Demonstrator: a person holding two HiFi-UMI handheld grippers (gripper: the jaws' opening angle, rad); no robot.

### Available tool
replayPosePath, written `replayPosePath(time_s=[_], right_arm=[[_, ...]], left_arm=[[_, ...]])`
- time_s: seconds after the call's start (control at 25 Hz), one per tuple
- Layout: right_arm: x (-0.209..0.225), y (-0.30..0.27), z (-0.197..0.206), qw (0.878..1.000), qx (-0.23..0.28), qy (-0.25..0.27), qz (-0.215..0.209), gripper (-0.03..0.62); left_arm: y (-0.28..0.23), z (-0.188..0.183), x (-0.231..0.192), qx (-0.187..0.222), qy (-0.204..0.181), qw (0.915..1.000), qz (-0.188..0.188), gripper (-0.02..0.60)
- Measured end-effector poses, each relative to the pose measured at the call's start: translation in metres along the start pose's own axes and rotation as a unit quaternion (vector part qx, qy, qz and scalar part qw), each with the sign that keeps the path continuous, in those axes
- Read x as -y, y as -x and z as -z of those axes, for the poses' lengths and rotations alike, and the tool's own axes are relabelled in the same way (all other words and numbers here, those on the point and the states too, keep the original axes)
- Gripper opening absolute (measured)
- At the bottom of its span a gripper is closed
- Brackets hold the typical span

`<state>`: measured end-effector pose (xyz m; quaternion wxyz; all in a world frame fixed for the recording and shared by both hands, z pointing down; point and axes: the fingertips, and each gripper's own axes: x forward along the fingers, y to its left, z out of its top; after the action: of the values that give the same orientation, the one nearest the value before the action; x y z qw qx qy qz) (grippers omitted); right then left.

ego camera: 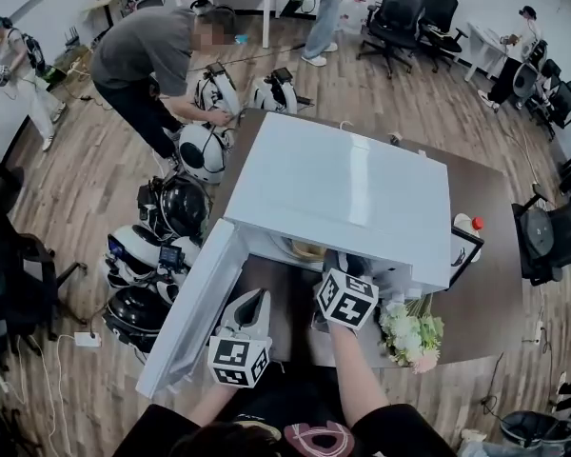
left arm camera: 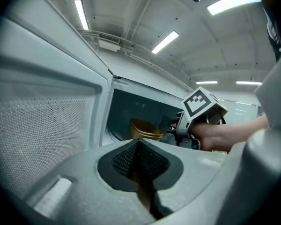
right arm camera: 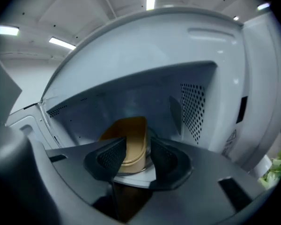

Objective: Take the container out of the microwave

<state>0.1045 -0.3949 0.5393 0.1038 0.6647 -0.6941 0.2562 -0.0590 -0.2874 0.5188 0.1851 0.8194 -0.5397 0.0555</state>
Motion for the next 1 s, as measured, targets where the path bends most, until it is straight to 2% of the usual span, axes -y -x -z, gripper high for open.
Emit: replayPosePath(time_s=[0.6,1.0], right_arm=[[0.01,-0.047,0.012,0.998,-0.053,-0.022,0.011,0.158],[0.01,-0.05,0.02,0.996,-0.077,-0.028,0.02,0.091]], left_arm=[[-0.006,0.005,-0.019,-0.013,0.022,0.9991,-0.035,0.009],[-0.014,0.004,-0.019,-0.009,0.024,0.9992,-0.032,0.009]])
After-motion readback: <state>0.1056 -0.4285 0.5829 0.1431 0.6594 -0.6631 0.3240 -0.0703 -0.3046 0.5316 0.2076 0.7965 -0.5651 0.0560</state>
